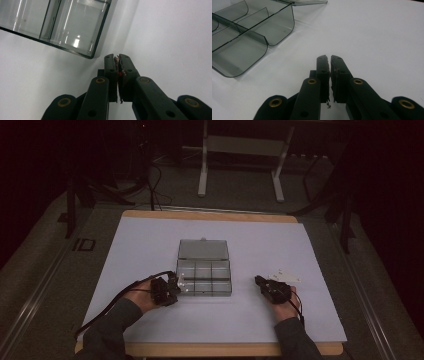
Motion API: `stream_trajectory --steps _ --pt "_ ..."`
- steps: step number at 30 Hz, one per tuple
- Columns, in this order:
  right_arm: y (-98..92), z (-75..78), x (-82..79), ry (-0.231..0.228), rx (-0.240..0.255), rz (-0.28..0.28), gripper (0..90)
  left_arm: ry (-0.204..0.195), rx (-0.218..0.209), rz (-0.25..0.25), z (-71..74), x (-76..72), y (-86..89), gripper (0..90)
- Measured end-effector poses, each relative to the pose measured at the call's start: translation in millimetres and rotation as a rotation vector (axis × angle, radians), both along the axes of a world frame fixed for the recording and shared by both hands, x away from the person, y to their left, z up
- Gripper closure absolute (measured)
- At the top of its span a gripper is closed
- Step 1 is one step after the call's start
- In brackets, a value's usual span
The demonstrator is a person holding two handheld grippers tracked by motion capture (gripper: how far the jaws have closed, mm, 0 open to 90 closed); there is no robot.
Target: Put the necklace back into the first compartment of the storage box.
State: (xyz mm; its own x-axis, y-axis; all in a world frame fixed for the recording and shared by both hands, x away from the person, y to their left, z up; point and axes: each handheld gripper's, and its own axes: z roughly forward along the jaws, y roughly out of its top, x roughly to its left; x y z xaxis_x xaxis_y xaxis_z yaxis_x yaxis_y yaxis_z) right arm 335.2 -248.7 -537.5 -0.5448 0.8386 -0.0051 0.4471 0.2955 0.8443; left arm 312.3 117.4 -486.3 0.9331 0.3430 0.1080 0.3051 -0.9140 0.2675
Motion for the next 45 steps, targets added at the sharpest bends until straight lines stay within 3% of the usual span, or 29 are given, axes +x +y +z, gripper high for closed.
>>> stream_trajectory --steps 45 --pt "-0.7 0.0 0.0 -0.002 0.005 -0.005 84.2 0.004 -0.072 0.049 17.2 2.9 25.8 86.4"
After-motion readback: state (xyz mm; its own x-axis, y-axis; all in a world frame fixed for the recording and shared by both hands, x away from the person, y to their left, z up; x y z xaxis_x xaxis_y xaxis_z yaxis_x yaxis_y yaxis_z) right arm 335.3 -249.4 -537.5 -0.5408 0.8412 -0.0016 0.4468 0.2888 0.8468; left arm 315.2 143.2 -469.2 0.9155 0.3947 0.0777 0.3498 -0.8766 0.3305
